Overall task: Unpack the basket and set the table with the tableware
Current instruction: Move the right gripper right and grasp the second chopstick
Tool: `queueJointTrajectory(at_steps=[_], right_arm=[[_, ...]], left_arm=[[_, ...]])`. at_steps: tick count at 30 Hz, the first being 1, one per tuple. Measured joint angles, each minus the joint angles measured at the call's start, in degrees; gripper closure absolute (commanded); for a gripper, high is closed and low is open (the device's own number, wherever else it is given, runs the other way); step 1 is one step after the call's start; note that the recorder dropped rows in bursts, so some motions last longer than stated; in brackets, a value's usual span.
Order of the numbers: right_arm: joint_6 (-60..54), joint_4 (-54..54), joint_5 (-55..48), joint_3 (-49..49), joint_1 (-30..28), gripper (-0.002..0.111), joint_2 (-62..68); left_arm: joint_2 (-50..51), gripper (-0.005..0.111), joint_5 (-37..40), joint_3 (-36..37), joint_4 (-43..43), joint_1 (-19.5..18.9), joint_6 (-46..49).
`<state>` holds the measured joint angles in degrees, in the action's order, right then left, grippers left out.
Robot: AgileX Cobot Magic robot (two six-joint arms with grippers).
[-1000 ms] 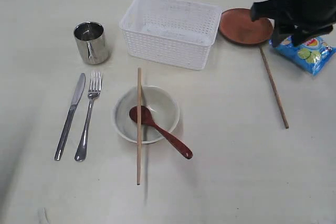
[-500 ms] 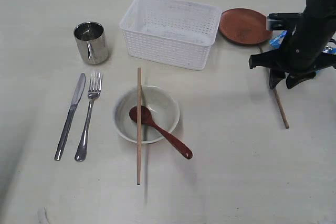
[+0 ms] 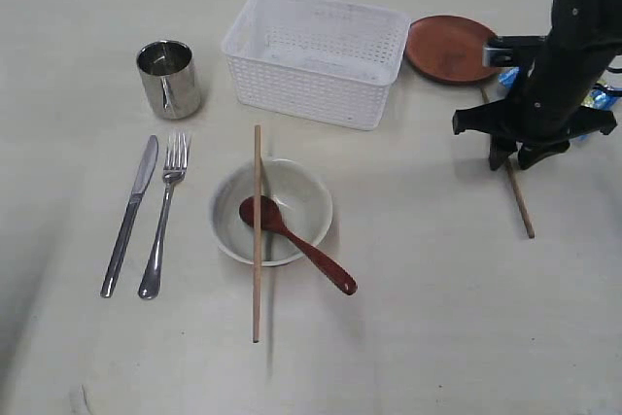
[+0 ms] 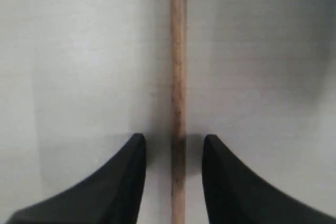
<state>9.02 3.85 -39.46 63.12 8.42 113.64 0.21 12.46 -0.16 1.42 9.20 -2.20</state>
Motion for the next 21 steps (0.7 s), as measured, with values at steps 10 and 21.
queueJointTrajectory(at_steps=[10, 21], right_arm=[[-1.09, -0.54, -0.14, 0.09, 0.00, 0.109, 0.13], [-0.13, -4.22, -9.85, -0.52, 0.00, 0.109, -12.02]], left_arm=[[0.00, 0.107, 0.00, 0.00, 0.00, 0.00, 0.00], [0.00, 0.107, 0.00, 0.00, 0.00, 0.00, 0.00]])
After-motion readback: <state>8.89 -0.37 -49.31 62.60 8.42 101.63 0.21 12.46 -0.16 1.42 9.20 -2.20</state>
